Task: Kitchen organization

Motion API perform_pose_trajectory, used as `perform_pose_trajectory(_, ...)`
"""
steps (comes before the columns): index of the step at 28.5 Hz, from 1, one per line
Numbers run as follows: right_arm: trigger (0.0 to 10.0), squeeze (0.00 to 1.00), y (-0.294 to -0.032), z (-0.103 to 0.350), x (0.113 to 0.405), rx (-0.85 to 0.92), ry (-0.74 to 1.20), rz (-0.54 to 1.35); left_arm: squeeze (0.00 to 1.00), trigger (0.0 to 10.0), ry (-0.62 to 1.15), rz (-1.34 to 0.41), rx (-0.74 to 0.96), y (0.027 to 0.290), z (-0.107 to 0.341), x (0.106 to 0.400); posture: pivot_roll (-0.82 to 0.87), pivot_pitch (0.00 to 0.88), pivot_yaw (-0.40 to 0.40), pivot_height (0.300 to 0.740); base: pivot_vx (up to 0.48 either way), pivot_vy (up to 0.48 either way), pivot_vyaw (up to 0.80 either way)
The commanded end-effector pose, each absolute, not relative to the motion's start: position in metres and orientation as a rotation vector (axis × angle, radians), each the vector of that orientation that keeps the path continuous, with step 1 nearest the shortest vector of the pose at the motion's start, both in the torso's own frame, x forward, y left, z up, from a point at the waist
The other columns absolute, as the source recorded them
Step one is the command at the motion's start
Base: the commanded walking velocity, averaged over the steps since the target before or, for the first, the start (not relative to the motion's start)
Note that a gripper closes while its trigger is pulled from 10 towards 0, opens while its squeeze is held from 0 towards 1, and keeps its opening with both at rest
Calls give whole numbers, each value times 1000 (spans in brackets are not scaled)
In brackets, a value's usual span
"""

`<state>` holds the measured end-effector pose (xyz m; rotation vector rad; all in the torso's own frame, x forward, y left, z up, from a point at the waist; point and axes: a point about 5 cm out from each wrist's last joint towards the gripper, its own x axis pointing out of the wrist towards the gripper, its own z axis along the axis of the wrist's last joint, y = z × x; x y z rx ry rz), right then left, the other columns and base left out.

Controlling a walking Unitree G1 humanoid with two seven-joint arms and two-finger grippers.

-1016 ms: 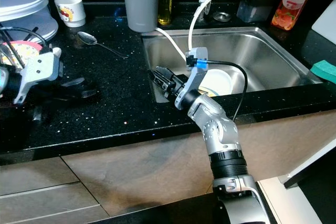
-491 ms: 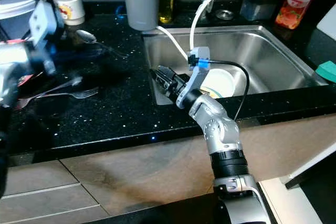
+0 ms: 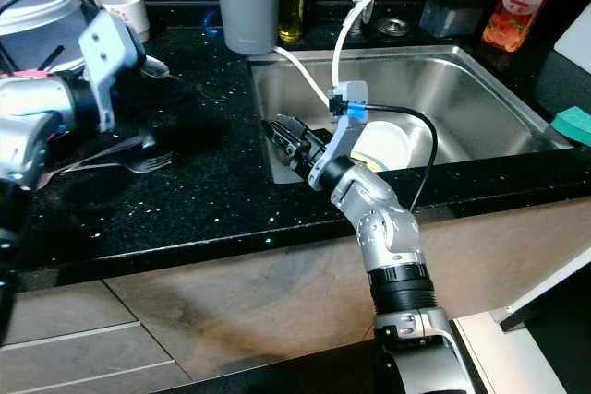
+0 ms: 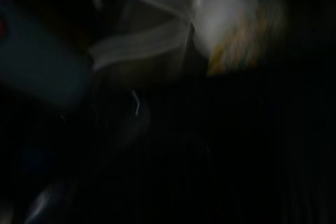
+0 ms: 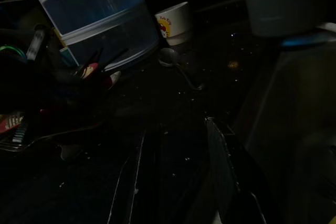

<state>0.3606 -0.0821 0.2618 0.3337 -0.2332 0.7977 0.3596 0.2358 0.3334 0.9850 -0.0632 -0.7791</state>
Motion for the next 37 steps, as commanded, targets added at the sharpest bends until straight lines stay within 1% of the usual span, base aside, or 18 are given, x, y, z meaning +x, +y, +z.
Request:
perform_pose_trajectory(1,10000,0,-81,260,358,328,-219,816,0,0,60,-768,1066,252,325,356,114,169,-32,740,0,0,0)
perform_pose_trajectory(3,10000,0,-80,260,358,328,-219,819,0,0,80,-761,1074,256,325,355,114,169,-32,740,0,0,0)
perform_pose_trajectory(4,10000,0,-80,260,358,328,-218,821,0,10000,77,-770,1049,259,327,353,114,169,-32,740,0,0,0)
perform_pose_trajectory(6,10000,0,-79,260,358,330,-217,824,0,10000,47,-792,956,260,331,350,120,168,-37,740,0,0,0)
perform_pose_trajectory(7,10000,0,-79,260,358,331,-217,825,1000,10000,36,-809,911,261,334,349,120,168,-37,740,0,0,0)
perform_pose_trajectory(12,10000,0,-78,260,358,332,-215,827,1000,10000,18,-814,829,264,338,350,121,168,-39,740,0,0,0)
perform_pose_trajectory(14,10000,0,-78,260,359,332,-214,828,1000,10000,-15,-829,739,267,343,350,121,169,-40,740,0,0,0)
perform_pose_trajectory(17,10000,0,-78,260,359,331,-213,828,1000,10000,-14,-832,706,269,344,351,121,169,-40,740,0,0,0)
perform_pose_trajectory(18,10000,0,-78,259,358,332,-211,828,1000,10000,17,-838,678,275,341,351,119,167,-37,740,0,0,0)
perform_pose_trajectory(22,10000,0,-78,259,358,332,-210,829,1000,10000,54,-851,653,278,336,352,119,167,-37,740,0,0,0)
perform_pose_trajectory(24,10000,0,-78,259,358,332,-210,830,1000,10000,81,-855,655,279,332,352,119,167,-37,740,0,0,0)
perform_pose_trajectory(25,10000,0,-78,259,358,330,-210,832,1000,10000,163,-848,727,284,321,352,118,166,-37,740,0,0,0)
perform_pose_trajectory(26,10000,0,-78,259,358,329,-210,833,1000,10000,186,-839,766,286,317,353,118,166,-37,740,0,0,0)
perform_pose_trajectory(28,10000,0,-78,259,357,329,-211,834,1000,10000,207,-810,847,288,315,354,116,167,-37,740,0,0,0)
perform_pose_trajectory(30,10000,0,-79,259,357,328,-211,834,1000,10000,202,-799,870,288,316,354,117,166,-38,740,0,0,0)
perform_pose_trajectory(31,10000,0,-79,259,357,327,-211,835,0,10000,210,-800,884,288,315,355,117,165,-39,740,0,0,0)
perform_pose_trajectory(37,10000,0,-78,259,357,325,-212,839,0,10000,257,-791,949,290,311,356,117,161,-39,740,0,0,0)
